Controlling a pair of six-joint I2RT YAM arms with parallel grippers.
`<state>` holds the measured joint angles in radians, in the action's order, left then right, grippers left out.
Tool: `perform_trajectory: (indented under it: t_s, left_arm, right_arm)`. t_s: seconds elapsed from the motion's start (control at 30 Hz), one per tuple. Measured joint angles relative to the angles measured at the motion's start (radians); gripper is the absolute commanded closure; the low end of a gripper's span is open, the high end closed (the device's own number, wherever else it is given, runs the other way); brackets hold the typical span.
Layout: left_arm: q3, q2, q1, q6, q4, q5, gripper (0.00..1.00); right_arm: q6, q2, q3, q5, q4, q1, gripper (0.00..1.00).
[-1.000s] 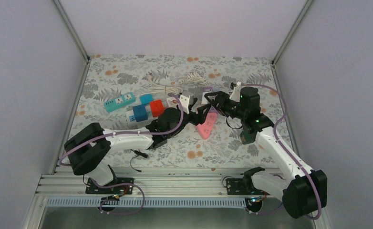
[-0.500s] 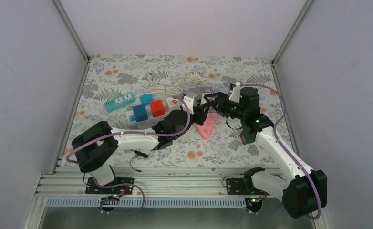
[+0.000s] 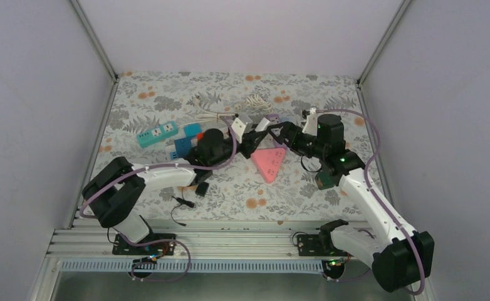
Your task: Insert the plug
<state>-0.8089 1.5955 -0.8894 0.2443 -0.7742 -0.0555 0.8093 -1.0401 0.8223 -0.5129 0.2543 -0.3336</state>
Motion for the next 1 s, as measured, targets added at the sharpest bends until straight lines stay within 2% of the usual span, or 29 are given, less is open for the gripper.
perform_trajectory:
  t_s: [0.13,0.3,0.43,0.73,0.9,1.0]
  left_arm:
    - [-0.007,-0.026,0.091,-0.125,0.039,-0.233,0.77]
    - [-0.060,-0.026,0.097,-0.288,0.166,-0.476,0.77]
    - [-0.078,-0.028,0.109,-0.370,0.211,-0.599,0.77]
    - [-0.082,-0.050,0.138,-0.444,0.238,-0.724,0.78]
    - [-0.082,-0.069,0.142,-0.454,0.245,-0.746,0.78]
    - [-0.082,-0.073,0.143,-0.459,0.244,-0.745,0.78]
  right_arm:
    - [-0.011,0.018,0.003,-0.021,0.022,0.000,0.02]
    - [-0.026,0.003,0.035,-0.090,0.064,0.000,0.02]
    - [-0.034,0.007,0.062,-0.144,0.094,0.000,0.07]
    - [-0.037,0.036,0.062,-0.221,0.143,0.002,0.18]
    - [-0.041,0.039,0.060,-0.260,0.159,0.001,0.28]
    - [-0.028,0.030,0.043,-0.288,0.154,0.001,0.38]
